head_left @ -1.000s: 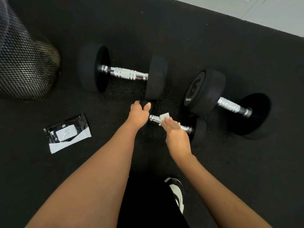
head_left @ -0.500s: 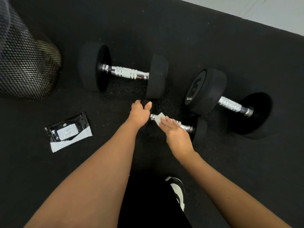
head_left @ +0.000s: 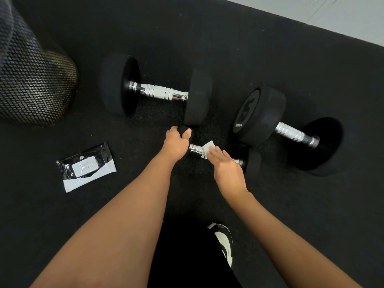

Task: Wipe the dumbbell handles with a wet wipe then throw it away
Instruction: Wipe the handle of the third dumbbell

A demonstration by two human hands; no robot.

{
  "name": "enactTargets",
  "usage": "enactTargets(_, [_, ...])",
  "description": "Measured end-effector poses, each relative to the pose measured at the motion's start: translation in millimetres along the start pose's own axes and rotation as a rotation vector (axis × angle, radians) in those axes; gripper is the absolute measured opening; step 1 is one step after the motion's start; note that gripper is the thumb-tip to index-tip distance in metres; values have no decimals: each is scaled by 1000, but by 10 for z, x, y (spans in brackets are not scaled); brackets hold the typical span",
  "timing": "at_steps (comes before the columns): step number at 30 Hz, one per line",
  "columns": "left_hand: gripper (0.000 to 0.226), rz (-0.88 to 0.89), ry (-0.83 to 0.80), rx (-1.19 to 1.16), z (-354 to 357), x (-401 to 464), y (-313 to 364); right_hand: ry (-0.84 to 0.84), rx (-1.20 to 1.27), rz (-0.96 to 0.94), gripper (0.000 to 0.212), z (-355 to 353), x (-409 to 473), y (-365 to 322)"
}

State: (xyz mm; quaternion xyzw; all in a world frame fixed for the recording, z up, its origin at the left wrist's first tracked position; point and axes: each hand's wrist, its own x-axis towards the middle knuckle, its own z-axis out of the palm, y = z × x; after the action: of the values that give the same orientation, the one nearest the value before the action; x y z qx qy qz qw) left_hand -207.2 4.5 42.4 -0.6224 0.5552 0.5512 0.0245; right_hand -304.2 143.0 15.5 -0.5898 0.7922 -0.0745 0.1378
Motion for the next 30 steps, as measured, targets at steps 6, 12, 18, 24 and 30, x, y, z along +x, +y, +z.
enactTargets(6, [55, -1, -8, -9, -2, 6, -4, -21, 0, -42, 63, -29, -181, 214])
enactTargets(12, [56, 2, -9, -12, 3, 14, -7, -50, 16, 87, 64, 19, -105, 112])
enactTargets(18, [56, 2, -16, -18, -5, 15, -14, -71, 34, 191, 55, -118, -110, 148])
enactTargets(24, [56, 1, -8, -12, 7, 22, -11, -18, 28, 110, 45, -176, 102, -96])
enactTargets(30, [51, 24, -3, 10, 0, 14, -1, -72, 70, 187, 56, -127, -44, 167])
